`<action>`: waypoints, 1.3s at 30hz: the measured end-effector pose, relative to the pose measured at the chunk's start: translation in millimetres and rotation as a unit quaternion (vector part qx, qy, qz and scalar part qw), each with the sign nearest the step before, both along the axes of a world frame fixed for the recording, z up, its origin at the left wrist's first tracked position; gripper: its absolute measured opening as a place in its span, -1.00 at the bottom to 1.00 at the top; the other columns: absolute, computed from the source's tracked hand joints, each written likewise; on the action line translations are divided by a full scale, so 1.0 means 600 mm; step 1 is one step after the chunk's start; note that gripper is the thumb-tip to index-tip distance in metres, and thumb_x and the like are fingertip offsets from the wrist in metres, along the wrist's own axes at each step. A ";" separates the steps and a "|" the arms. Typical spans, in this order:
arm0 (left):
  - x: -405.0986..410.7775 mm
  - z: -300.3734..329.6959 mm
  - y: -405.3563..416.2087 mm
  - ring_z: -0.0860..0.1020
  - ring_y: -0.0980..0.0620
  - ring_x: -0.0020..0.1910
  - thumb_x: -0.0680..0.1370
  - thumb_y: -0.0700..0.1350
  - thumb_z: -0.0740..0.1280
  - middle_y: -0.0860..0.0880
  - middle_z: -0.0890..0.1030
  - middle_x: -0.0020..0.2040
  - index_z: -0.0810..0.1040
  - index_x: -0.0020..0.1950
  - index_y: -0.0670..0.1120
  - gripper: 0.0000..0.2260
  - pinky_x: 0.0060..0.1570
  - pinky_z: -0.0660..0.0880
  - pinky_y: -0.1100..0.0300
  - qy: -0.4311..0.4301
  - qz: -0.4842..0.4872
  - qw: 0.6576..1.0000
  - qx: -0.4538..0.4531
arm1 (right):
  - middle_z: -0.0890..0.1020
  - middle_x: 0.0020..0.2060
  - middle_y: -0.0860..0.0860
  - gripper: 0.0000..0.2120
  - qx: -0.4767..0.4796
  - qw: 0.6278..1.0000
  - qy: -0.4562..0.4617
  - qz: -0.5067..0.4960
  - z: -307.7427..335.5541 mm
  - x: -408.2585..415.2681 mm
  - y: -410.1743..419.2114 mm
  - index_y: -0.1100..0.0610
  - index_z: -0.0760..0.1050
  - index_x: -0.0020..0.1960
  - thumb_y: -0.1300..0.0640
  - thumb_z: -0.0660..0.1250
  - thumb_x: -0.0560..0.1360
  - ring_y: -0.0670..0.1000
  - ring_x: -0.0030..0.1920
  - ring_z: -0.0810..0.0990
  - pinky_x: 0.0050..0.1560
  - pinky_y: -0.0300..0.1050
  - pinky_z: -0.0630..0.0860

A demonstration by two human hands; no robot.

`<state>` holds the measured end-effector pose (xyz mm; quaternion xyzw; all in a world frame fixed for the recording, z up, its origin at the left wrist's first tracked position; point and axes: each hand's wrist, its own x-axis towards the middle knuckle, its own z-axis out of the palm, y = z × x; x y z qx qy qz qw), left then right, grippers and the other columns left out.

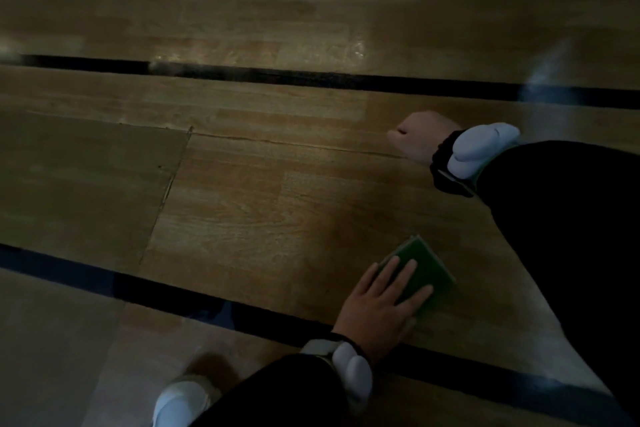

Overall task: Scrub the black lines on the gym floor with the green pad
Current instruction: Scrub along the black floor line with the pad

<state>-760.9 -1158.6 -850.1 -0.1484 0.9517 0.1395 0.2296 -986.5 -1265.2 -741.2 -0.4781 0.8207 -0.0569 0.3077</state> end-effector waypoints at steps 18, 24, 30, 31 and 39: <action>-0.009 0.383 -0.439 0.49 -0.21 0.25 0.60 -0.32 0.14 -0.18 0.49 0.32 0.32 0.47 0.01 -0.54 0.23 0.40 -0.03 -0.001 0.218 0.965 -0.147 | 0.19 -0.46 0.07 -0.53 -0.065 0.992 -0.074 -0.075 0.158 -0.052 -0.034 0.16 0.13 -0.42 0.09 0.10 0.64 0.02 -0.47 0.10 -0.42 -0.13 0.01; -0.007 0.509 -0.475 0.46 -0.25 0.25 0.64 -0.20 0.12 -0.21 0.45 0.36 0.23 0.51 0.00 -0.57 0.10 0.39 0.05 -0.022 0.284 0.932 -0.224 | 0.18 -0.46 0.08 -0.52 -0.096 0.989 -0.058 -0.099 0.204 -0.059 -0.032 0.15 0.13 -0.43 0.05 0.11 0.63 0.05 -0.47 0.11 -0.41 -0.12 0.03; 0.016 0.420 -0.514 0.47 -0.23 0.23 0.64 -0.20 0.11 -0.18 0.42 0.40 0.24 0.51 0.03 -0.57 0.03 0.38 0.08 0.010 0.244 0.953 -0.180 | 0.20 -0.46 0.08 -0.51 -0.083 0.991 0.011 -0.104 0.183 -0.014 -0.064 0.16 0.15 -0.43 0.03 0.08 0.65 0.06 -0.46 0.16 -0.39 -0.09 0.06; 0.027 0.417 -0.535 0.46 -0.22 0.24 0.64 -0.20 0.11 -0.17 0.41 0.41 0.24 0.51 0.03 -0.57 0.06 0.39 0.07 0.010 0.240 0.956 -0.168 | 0.21 -0.46 0.08 -0.50 -0.068 0.992 0.025 -0.103 0.184 0.001 -0.078 0.16 0.16 -0.43 0.01 0.07 0.65 0.05 -0.46 0.17 -0.39 -0.09 0.08; 0.103 0.431 -0.717 0.50 -0.23 0.16 0.64 -0.19 0.11 -0.16 0.45 0.37 0.23 0.52 0.01 -0.57 -0.03 0.39 0.11 0.032 0.178 0.973 -0.145 | 0.26 -0.46 0.09 -0.48 -0.008 0.989 0.057 -0.137 0.210 0.108 -0.227 0.18 0.20 -0.44 -0.01 0.07 0.65 0.06 -0.45 0.22 -0.32 -0.08 0.20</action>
